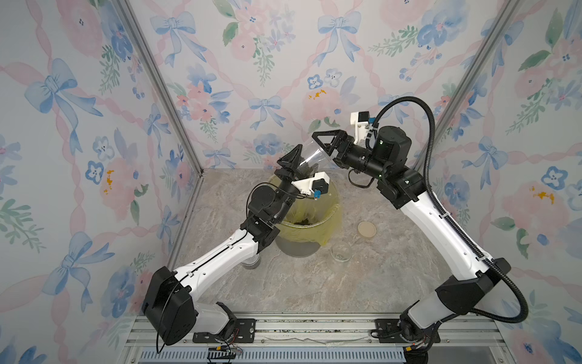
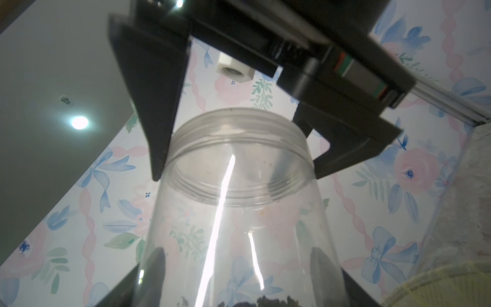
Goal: Empty moldy tea leaves from jars
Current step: Unscrew the lid from the jar.
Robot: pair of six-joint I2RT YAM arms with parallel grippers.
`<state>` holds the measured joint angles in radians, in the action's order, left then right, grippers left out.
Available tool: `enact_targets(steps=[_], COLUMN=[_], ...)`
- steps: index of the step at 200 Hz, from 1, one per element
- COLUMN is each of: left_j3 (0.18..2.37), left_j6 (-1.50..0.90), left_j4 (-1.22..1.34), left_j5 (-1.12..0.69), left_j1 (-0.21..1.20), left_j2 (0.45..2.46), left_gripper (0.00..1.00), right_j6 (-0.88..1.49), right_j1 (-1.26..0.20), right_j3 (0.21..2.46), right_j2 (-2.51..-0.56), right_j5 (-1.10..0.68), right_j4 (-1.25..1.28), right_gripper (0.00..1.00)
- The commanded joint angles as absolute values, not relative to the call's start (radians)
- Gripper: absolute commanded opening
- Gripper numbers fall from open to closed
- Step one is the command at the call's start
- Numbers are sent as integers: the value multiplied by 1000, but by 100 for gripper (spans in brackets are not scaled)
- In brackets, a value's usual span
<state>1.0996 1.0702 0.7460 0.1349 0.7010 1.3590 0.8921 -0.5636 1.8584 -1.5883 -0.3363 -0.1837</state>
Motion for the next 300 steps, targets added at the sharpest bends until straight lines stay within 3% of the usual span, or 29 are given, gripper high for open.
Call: enact_targets(steps=[1, 83, 207, 300], left_j3=[1108, 1140, 1201, 1222], left_j6=[1058, 901, 337, 131], left_j4=[780, 712, 617, 617], left_j5=[148, 105, -171, -318], left_j1=[707, 702, 590, 528], left_j2=[1364, 1352, 1312, 1320], left_gripper=[38, 36, 35, 35], right_j6=[894, 861, 790, 766], right_j1=[-555, -552, -529, -501], right_j3=[1855, 1826, 1802, 1811], right_j2=[-1586, -1571, -1530, -1529], right_j5=[-366, -406, -501, -524], right_j4=[-149, -104, -68, -67], right_gripper=[84, 75, 73, 74])
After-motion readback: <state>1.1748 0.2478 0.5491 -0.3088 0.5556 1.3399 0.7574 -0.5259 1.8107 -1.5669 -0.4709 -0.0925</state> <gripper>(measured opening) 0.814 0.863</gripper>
